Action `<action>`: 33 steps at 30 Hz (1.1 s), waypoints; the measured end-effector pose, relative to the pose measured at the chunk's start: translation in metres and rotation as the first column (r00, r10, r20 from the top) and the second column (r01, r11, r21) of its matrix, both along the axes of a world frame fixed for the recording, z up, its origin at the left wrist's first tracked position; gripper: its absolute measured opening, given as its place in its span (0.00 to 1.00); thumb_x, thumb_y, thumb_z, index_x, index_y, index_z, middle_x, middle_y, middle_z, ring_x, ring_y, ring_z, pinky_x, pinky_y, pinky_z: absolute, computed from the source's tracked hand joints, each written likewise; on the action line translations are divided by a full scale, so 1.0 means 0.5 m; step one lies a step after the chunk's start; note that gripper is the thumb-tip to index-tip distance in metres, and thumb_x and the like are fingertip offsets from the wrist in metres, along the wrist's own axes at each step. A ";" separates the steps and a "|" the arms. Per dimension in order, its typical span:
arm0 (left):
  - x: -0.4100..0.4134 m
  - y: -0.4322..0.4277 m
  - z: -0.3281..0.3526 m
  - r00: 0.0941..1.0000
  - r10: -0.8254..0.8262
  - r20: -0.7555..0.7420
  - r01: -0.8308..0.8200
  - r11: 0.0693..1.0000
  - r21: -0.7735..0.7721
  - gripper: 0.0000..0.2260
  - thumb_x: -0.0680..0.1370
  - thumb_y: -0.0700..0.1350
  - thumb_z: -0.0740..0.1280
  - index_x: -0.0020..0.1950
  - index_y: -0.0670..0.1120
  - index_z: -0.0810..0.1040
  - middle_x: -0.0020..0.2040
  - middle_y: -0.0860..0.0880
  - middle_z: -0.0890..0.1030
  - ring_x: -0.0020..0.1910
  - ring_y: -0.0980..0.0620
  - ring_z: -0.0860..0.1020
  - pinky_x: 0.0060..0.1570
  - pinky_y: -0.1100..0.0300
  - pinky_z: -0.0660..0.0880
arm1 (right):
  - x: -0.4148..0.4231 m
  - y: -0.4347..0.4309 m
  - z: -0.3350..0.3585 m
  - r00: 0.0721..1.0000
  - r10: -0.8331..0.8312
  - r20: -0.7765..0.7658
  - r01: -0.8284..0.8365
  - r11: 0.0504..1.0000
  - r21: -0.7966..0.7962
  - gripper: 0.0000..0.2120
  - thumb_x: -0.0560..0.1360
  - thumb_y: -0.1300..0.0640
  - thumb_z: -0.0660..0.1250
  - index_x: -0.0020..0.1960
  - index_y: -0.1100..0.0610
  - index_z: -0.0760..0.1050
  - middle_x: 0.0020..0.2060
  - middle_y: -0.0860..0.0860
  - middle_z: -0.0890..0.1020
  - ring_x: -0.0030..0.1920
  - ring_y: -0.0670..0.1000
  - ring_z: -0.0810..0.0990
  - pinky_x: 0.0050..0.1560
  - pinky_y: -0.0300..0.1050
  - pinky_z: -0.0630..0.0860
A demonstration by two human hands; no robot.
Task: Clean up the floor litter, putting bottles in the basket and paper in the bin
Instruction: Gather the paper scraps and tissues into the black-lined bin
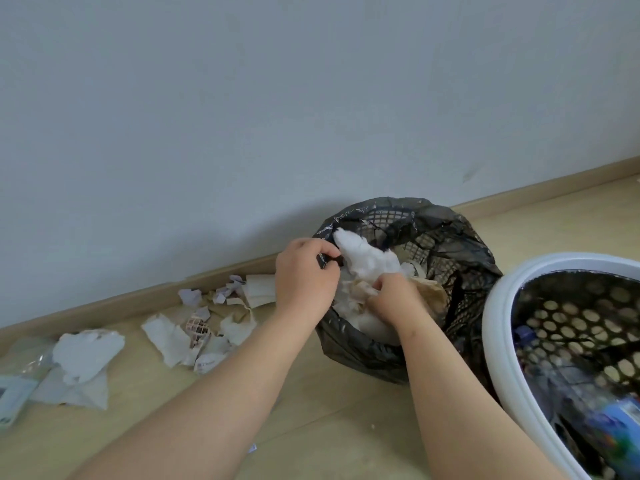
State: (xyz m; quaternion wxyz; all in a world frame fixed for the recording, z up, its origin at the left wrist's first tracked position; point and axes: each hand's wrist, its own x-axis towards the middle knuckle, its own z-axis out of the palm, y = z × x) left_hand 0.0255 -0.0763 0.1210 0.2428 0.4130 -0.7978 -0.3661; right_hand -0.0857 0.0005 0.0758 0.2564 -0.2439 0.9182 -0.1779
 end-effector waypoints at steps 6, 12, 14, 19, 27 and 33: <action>0.036 -0.008 -0.012 0.986 0.146 -0.076 -0.117 0.948 0.297 0.17 0.75 0.41 0.67 0.62 0.52 0.72 0.62 0.51 0.70 0.51 0.55 0.72 0.45 0.64 0.70 | 0.021 0.012 0.032 0.986 0.151 0.072 -0.152 0.988 0.011 0.16 0.78 0.46 0.60 0.55 0.57 0.75 0.49 0.56 0.80 0.51 0.56 0.78 0.48 0.46 0.73; 0.086 -0.040 -0.005 0.982 0.156 -0.106 -0.094 0.894 0.439 0.14 0.77 0.44 0.65 0.62 0.51 0.71 0.61 0.50 0.73 0.55 0.50 0.75 0.54 0.54 0.75 | 0.021 0.017 0.130 0.985 0.175 0.005 -0.175 0.985 -0.008 0.28 0.74 0.46 0.65 0.72 0.46 0.61 0.58 0.52 0.77 0.57 0.54 0.76 0.59 0.52 0.73; 0.113 -0.055 -0.003 0.982 0.143 -0.123 -0.075 0.894 0.442 0.11 0.78 0.44 0.64 0.59 0.52 0.72 0.58 0.50 0.75 0.53 0.50 0.77 0.54 0.53 0.76 | 0.035 0.012 0.164 0.981 0.166 -0.101 -0.168 0.986 -0.011 0.26 0.74 0.46 0.64 0.71 0.45 0.62 0.49 0.49 0.77 0.49 0.51 0.77 0.56 0.51 0.74; 0.229 -0.085 -0.040 0.988 0.140 -0.059 -0.114 0.942 0.316 0.05 0.78 0.45 0.65 0.53 0.54 0.75 0.51 0.55 0.78 0.51 0.54 0.77 0.52 0.56 0.74 | 0.137 -0.050 0.198 0.920 0.257 -0.297 -0.315 0.934 -0.168 0.13 0.76 0.51 0.61 0.60 0.50 0.72 0.46 0.48 0.78 0.46 0.51 0.76 0.45 0.46 0.73; 0.387 -0.098 -0.193 0.938 0.128 0.323 -0.192 0.966 0.175 0.09 0.78 0.41 0.63 0.57 0.46 0.76 0.53 0.50 0.78 0.47 0.52 0.75 0.45 0.60 0.69 | 0.310 -0.113 0.018 0.804 0.589 0.078 -0.575 0.805 -0.145 0.13 0.78 0.53 0.61 0.62 0.51 0.70 0.43 0.49 0.77 0.43 0.52 0.77 0.45 0.47 0.76; 0.444 -0.053 -0.303 0.811 -0.200 0.550 0.144 0.979 0.143 0.12 0.76 0.42 0.63 0.60 0.48 0.75 0.56 0.49 0.72 0.53 0.49 0.75 0.49 0.58 0.72 | 0.322 -0.018 -0.156 0.727 0.679 0.103 -0.681 0.693 0.237 0.20 0.78 0.55 0.57 0.70 0.49 0.63 0.62 0.53 0.71 0.58 0.56 0.74 0.48 0.45 0.70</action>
